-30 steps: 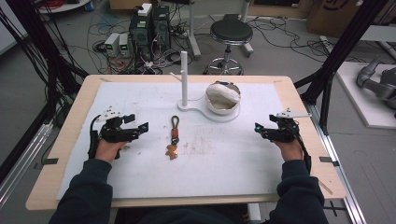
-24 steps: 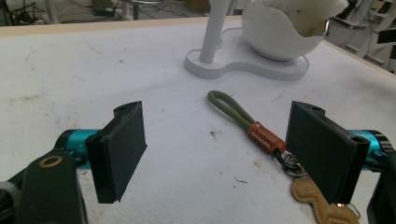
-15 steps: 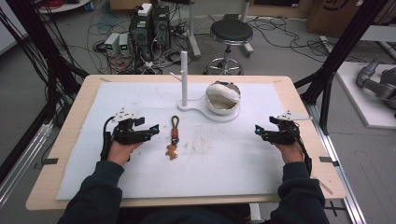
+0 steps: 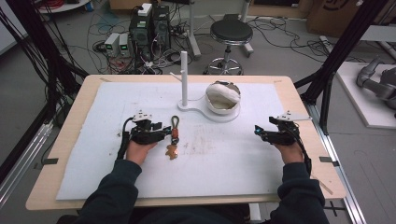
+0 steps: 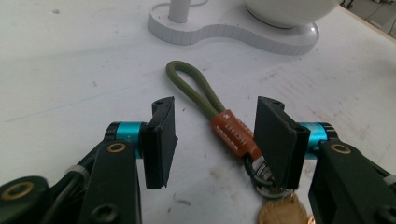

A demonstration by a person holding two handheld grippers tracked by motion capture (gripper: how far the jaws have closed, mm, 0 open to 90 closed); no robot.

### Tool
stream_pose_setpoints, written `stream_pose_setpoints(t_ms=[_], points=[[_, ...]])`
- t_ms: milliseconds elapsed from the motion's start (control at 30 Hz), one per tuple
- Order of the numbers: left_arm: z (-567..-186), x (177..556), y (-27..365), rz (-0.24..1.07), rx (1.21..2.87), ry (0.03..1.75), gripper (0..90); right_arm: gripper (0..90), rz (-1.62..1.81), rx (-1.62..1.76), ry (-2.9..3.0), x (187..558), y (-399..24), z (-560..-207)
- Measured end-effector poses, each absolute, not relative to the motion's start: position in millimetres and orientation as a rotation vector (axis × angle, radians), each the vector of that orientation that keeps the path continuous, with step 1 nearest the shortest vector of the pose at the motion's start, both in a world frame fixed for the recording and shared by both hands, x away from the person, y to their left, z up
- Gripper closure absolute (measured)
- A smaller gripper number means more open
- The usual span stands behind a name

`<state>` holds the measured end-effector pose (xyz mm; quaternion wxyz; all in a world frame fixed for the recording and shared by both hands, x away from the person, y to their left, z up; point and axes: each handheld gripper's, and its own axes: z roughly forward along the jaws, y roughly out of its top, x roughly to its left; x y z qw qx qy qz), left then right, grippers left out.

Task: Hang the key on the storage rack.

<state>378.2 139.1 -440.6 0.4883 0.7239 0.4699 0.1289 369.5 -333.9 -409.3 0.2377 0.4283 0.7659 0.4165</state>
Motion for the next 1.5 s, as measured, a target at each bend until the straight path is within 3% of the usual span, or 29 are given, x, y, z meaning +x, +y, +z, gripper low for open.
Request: stream_pose_setpoints(t_ms=[300,433,533,600,667,733,967,1033,1500], points=[[-451,392,108,0.315,1.873,1.234,41.5,24.3,1.141,1.17,2.111,370,-333,-411],[-449,391,100,0.382,1.961,1.182,37.9,24.3,1.168,1.157,2.122,370,-334,-411],[-450,387,90,0.46,2.06,1.101,29.1,24.3,1.177,1.138,2.13,370,-332,-411],[-450,386,88,0.486,2.076,1.101,29.9,24.3,1.173,1.126,2.133,370,-332,-411],[-448,385,89,0.485,2.08,1.095,36.5,24.3,1.171,1.13,2.135,369,-331,-411],[-446,385,90,0.472,2.087,1.079,55.5,24.4,1.171,1.134,2.131,370,-332,-411],[-445,388,98,0.382,2.029,1.104,61.4,24.4,1.164,1.148,2.128,370,-333,-411],[-443,386,101,0.376,1.993,1.079,73.7,24.4,1.161,1.146,2.126,370,-334,-411],[-430,380,118,0.328,1.862,0.996,75.7,24.6,1.171,1.163,2.114,369,-337,-412]])
